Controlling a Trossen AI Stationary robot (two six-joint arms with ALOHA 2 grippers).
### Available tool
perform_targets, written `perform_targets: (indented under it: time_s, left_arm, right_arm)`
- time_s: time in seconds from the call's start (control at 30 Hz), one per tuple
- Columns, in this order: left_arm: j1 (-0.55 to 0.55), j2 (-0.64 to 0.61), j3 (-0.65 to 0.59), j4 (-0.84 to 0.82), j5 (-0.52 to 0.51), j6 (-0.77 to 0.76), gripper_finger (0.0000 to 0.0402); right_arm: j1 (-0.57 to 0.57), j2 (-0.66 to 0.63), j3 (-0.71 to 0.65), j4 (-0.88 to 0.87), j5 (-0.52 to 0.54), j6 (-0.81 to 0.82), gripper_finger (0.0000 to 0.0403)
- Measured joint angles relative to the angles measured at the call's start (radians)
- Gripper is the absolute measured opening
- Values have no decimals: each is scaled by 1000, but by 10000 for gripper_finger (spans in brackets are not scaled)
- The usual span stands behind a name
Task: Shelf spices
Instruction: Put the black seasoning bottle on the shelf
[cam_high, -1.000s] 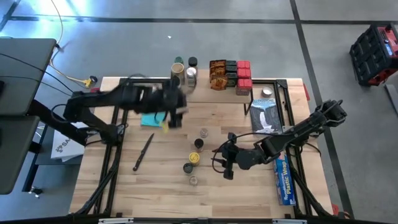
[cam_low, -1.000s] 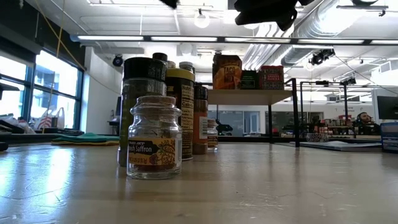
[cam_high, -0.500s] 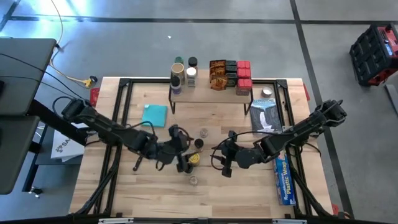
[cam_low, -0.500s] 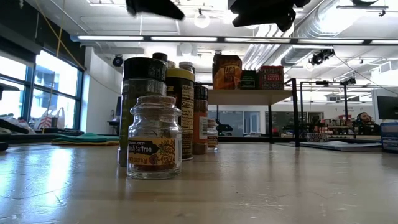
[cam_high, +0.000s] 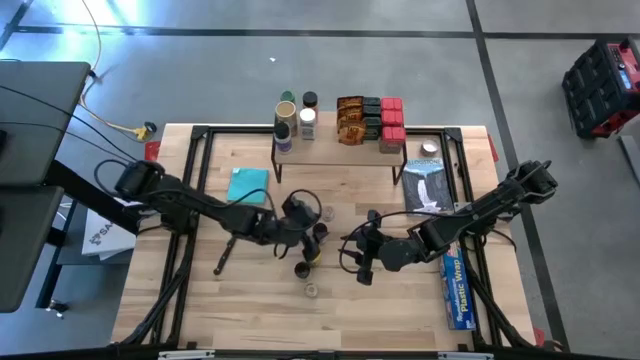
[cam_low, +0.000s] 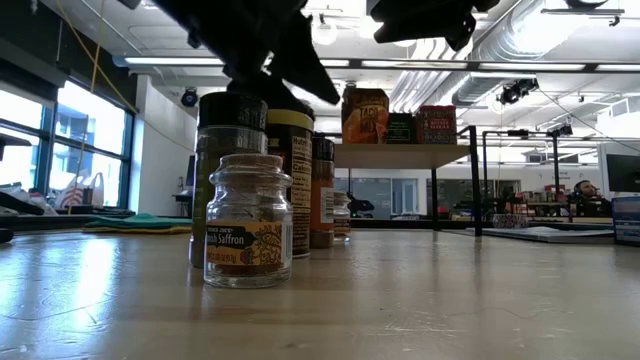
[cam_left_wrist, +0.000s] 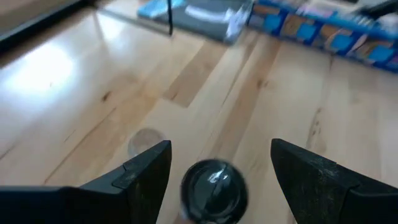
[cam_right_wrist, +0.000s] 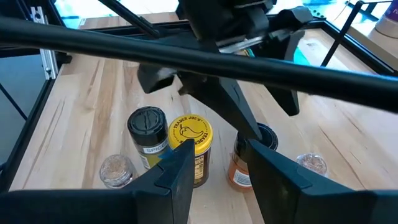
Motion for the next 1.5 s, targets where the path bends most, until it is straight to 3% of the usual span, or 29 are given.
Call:
perform_targets:
  time_s: [0.13,0.3,0.73,1.0,1.2,1.33,1.5]
  left_arm:
    - [19,24,46,-117,59,-20,271]
    - [32,56,47,-113,134,-12,271]
    - [35,88,47,-140,92,61,268]
    - [52,88,47,-135,134,85,195]
    - [75,75,47,-138,204,109,192]
    - [83,30,82,-226,205,128,192]
    - [114,-28,238,-460,168,159,192]
  right_arm:
    - [0,0,0,-1,0,1,140]
    - [0,0,0,-1,0,4,140]
    - [0,0,0,-2,0,4,140]
    - [0,0,0,-2,0,4,140]
    - [1,0,0,-2,0,4,140]
    - [19,-4,0,-5,8,3,140]
    - [52,-22,0,-13,79,-1,140]
